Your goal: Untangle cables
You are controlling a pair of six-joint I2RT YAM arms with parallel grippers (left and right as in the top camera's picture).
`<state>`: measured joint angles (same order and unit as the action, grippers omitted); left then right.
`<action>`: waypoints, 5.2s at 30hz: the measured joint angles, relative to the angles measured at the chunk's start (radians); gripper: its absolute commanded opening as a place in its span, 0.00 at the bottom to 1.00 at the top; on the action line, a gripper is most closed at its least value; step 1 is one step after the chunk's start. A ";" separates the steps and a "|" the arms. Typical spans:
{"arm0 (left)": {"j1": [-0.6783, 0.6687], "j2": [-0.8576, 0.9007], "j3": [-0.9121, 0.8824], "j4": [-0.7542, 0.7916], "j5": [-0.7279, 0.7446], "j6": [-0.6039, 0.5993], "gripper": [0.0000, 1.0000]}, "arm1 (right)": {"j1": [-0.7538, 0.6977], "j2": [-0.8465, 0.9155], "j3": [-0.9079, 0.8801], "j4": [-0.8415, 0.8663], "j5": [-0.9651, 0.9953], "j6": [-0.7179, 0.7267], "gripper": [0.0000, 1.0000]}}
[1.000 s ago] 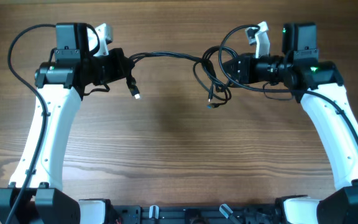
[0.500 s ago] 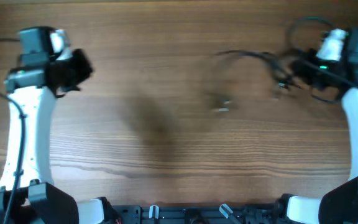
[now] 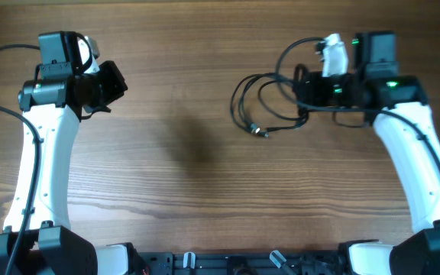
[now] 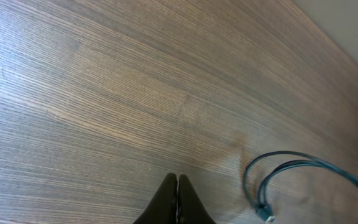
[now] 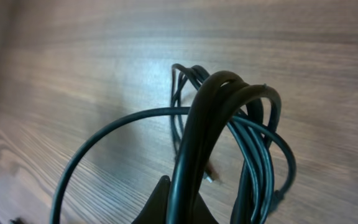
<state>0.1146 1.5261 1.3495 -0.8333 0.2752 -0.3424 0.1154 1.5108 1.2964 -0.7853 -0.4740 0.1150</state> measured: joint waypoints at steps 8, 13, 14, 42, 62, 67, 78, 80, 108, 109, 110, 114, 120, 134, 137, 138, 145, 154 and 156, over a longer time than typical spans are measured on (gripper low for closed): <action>0.000 0.000 0.000 -0.001 0.011 0.000 0.07 | 0.258 0.007 0.000 0.008 0.235 0.116 0.56; -0.008 0.000 0.000 -0.002 0.043 -0.001 0.05 | 0.295 0.023 0.000 0.008 0.245 0.124 0.71; -0.020 0.000 0.000 -0.001 0.046 -0.001 0.05 | 0.281 0.023 0.000 0.008 0.246 0.131 0.72; -0.765 0.387 -0.004 0.558 0.043 -0.135 0.72 | -0.072 0.024 0.000 -0.063 0.227 0.185 0.86; -0.763 0.457 -0.004 0.562 0.007 -0.145 0.09 | -0.072 0.024 0.000 -0.075 0.227 0.167 0.86; -0.763 0.457 -0.004 0.562 -0.002 -0.142 0.04 | -0.072 0.023 0.000 -0.079 0.212 0.149 0.86; -0.674 0.309 -0.009 0.538 0.146 0.011 0.04 | -0.072 0.024 0.000 -0.070 -0.001 -0.033 0.68; -0.635 0.241 -0.009 0.534 0.219 0.018 0.04 | -0.072 0.023 0.000 -0.061 -0.051 -0.062 0.68; -0.439 0.189 -0.008 0.483 0.672 -0.010 0.04 | -0.032 0.165 0.000 -0.022 -0.217 -0.180 0.20; -0.439 0.189 -0.008 0.486 0.675 -0.011 0.04 | -0.032 0.165 0.000 -0.018 -0.238 -0.182 0.16; -0.439 0.189 -0.008 0.493 0.681 -0.016 0.04 | -0.032 0.165 0.000 -0.014 -0.253 -0.186 0.13; -0.439 0.189 -0.008 0.513 0.689 -0.031 0.04 | -0.031 0.165 0.000 -0.010 -0.327 -0.186 0.04; -0.439 0.189 -0.008 0.516 0.692 -0.037 0.04 | -0.032 0.165 0.000 0.009 -0.338 -0.188 0.04; -0.439 0.189 -0.008 0.520 0.696 -0.056 0.04 | -0.048 -0.058 0.039 0.048 -0.349 -0.114 0.04; -0.439 0.189 -0.008 0.532 0.696 -0.124 0.04 | -0.003 -0.057 0.040 0.108 -0.344 -0.068 0.05; -0.439 0.189 -0.009 0.562 0.703 -0.176 0.04 | 0.032 -0.056 0.039 0.143 -0.327 -0.031 0.04; -0.438 0.191 -0.014 0.849 0.807 -0.527 0.04 | 0.135 -0.024 0.040 0.188 -0.156 0.121 0.04; -0.436 0.192 -0.017 1.020 0.919 -0.809 0.04 | 0.137 0.029 0.042 0.302 -0.093 0.263 0.20; -0.436 0.192 -0.017 1.021 0.925 -0.824 0.04 | 0.138 0.030 0.042 0.341 -0.105 0.278 0.25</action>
<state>-0.3218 1.7184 1.3327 0.1879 1.2003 -1.1660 0.2531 1.5410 1.3380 -0.4446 -0.5793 0.3935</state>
